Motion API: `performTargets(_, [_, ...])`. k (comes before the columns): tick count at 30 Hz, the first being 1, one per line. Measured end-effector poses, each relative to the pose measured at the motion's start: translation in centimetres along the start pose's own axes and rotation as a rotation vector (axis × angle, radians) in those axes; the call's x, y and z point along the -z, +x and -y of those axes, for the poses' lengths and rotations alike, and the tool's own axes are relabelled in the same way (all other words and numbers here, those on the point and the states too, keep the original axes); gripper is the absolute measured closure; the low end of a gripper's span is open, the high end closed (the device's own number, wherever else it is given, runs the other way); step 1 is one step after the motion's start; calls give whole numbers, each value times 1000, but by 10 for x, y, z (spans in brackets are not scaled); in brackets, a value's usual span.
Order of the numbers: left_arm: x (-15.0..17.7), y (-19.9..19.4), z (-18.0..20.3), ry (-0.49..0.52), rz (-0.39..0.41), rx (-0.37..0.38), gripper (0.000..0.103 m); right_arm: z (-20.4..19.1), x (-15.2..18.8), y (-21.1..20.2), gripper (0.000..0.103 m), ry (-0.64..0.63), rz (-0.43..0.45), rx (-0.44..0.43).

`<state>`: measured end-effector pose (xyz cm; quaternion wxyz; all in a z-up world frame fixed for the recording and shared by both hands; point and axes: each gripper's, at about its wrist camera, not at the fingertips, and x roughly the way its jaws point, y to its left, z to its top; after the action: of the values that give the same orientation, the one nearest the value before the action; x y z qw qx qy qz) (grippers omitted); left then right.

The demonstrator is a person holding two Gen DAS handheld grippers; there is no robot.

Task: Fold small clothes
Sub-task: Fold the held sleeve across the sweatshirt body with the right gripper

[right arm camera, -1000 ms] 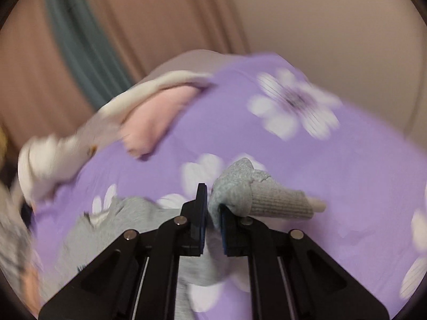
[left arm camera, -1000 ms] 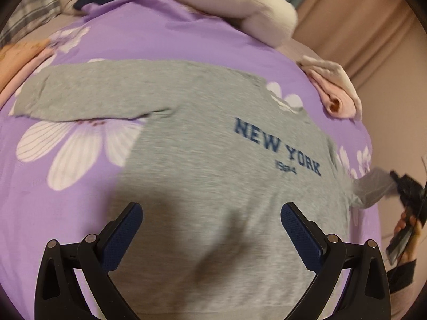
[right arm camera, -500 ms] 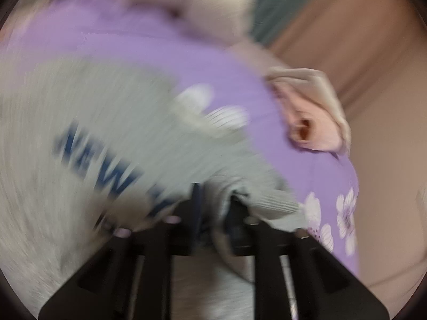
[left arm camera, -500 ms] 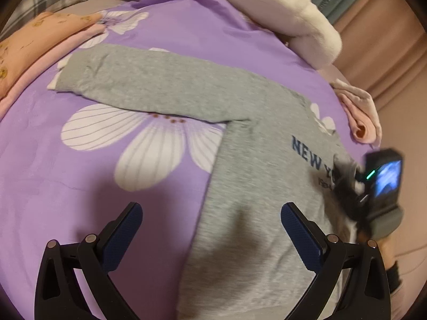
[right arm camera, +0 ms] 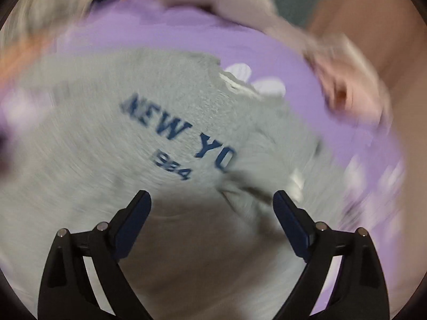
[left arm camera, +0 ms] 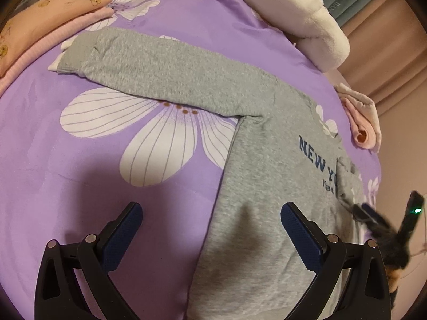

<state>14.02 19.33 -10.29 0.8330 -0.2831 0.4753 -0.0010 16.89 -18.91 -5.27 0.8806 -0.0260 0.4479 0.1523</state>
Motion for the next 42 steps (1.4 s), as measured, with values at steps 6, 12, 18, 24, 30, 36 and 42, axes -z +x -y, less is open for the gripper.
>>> performTargets(6, [-5,-2,0,14,4,-11,1,70,28,-11,27,605,131,-252])
performTargets(12, [-7,-1,2,8,8,-3,1,57,6,30,48,589,55,-133])
performTargets(18, [-9,1,-3,2,2,-1,1,52,-10,46,80,515,-23,83])
performTargets(24, [-8,2,-4,4,3,3,1,-3,-54,21,87,197,82,216])
performTargets(30, [-6,1,-2,-1,2,-7,1,-79,-74,44,77,-54,55,158])
performTargets(36, [-10,-2,-10,-14,6,-6,1,-89,-59,37,46,-90,83,104])
performTargets(42, [-22,-6,-33,-109,29,103,1,0,-47,20,67,143,101,112])
